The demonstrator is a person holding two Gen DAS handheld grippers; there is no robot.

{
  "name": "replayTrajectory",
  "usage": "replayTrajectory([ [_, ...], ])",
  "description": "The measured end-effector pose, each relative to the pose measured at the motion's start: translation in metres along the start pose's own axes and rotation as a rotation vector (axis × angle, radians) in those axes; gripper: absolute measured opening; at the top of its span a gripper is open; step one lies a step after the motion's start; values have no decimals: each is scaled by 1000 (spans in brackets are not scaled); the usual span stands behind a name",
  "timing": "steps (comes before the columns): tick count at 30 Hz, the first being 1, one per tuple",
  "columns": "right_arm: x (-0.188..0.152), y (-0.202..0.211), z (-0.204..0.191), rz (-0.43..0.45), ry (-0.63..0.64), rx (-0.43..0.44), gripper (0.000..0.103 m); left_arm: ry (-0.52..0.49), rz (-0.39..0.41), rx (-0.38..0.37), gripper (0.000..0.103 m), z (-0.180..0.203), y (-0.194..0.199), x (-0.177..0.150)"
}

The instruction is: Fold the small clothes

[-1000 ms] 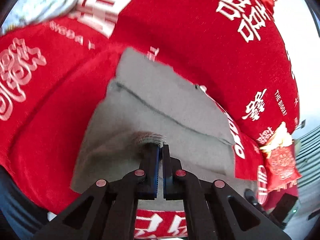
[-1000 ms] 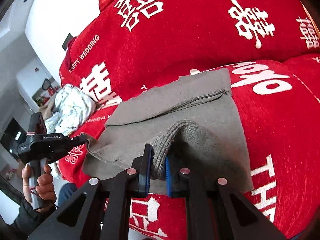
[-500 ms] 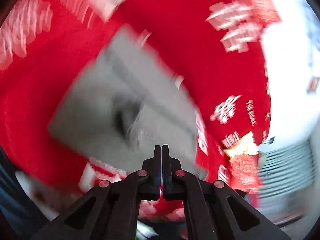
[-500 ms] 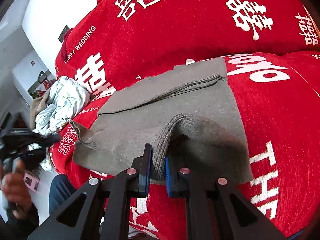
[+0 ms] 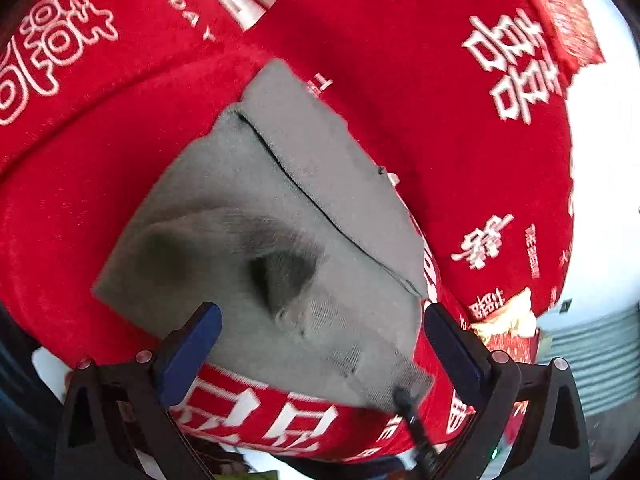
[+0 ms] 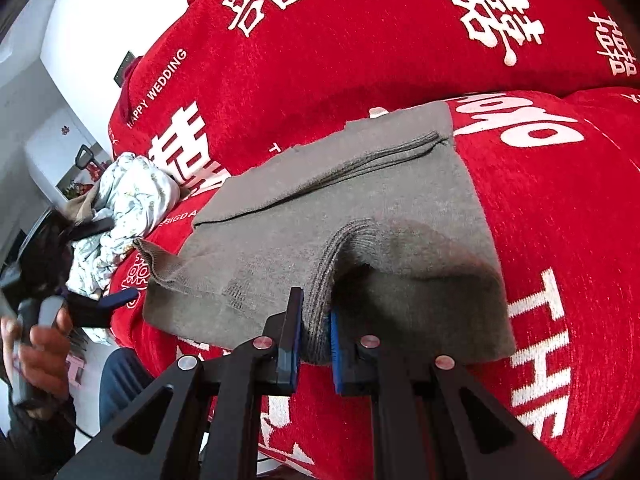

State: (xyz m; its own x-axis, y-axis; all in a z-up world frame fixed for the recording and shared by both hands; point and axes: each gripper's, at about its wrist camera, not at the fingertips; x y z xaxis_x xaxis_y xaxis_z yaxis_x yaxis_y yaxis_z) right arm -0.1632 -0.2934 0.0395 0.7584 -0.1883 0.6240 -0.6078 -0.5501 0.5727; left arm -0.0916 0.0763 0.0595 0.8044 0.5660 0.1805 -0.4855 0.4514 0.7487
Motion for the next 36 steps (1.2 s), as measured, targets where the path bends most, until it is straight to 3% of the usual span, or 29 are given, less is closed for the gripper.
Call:
replayTrajectory([
  [2, 0, 0, -1, 0, 4, -2, 13, 30, -33, 15, 99, 4, -14, 10],
  [3, 0, 0, -1, -1, 5, -2, 13, 50, -55, 17, 91, 3, -19, 12],
  [5, 1, 0, 1, -1, 3, -1, 13, 47, -116, 36, 7, 1, -34, 20],
  [7, 2, 1, 4, 2, -4, 1, 13, 58, -119, 35, 4, -3, -39, 23],
  [10, 3, 4, 4, 11, -1, 1, 13, -3, -34, 64, 5, 3, -23, 17],
  [17, 24, 8, -5, 47, 17, -26, 13, -347, 190, 239, 5, 54, -1, 0],
  [20, 39, 10, -7, 76, 12, -35, 13, -432, 261, 288, 5, 67, -1, -4],
  [26, 68, 6, -7, 99, 13, -75, 13, -496, 319, 307, 5, 83, -2, 2],
  [36, 109, -7, -11, 135, 4, -126, 12, -523, 330, 296, 5, 100, -5, 28],
])
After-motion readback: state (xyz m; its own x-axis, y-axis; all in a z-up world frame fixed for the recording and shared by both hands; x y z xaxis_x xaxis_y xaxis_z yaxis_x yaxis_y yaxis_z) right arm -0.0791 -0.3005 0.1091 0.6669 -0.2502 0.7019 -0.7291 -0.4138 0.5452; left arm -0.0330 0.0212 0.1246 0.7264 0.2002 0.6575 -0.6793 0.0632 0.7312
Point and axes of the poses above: each gripper's, at about its wrist camera, not at the fingertips, and y roughly against the way its jaws point, z to its right, x to its top, and after that the axes turned 7 degrees about x, right-handed
